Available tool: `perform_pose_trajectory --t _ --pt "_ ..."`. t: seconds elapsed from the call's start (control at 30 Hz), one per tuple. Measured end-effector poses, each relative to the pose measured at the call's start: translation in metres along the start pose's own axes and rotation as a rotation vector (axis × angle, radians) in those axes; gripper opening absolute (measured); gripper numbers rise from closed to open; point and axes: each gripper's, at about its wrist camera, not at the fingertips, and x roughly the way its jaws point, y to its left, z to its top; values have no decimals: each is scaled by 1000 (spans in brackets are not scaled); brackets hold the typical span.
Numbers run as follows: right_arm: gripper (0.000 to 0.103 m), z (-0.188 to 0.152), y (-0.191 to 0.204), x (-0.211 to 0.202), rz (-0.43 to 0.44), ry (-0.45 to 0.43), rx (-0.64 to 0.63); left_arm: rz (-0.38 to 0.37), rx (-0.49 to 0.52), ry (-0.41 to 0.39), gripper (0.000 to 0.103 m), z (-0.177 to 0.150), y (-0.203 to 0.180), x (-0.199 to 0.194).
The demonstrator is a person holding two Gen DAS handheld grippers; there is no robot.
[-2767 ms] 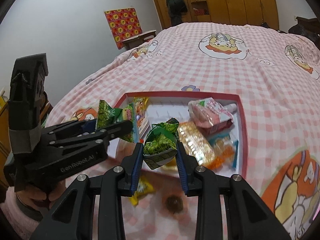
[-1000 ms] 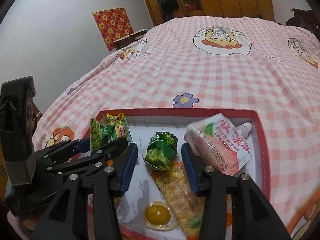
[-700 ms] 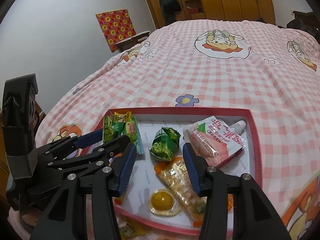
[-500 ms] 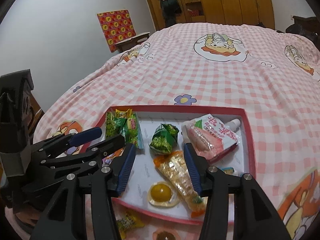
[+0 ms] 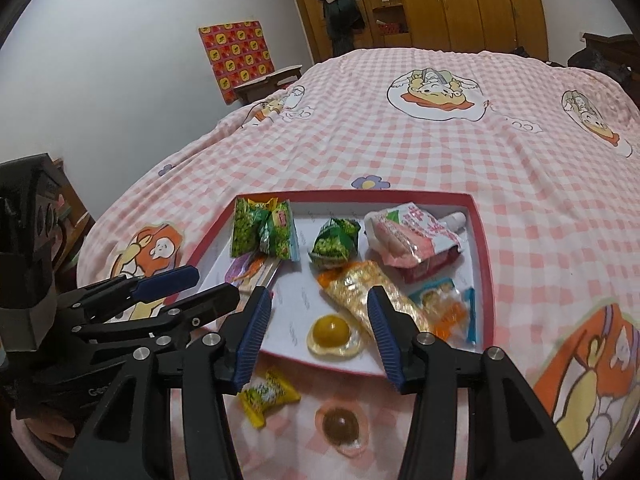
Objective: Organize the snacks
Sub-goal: 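Withdraw both open tools from the box toward the small yellow packet and brown candy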
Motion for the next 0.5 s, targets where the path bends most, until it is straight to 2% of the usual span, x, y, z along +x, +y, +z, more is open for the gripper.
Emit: perform_pose_trajectory --t 0.5 --pt "51 -35 -11 -25 -15 19 33 -47 9 50 55 -33 -11 -11"
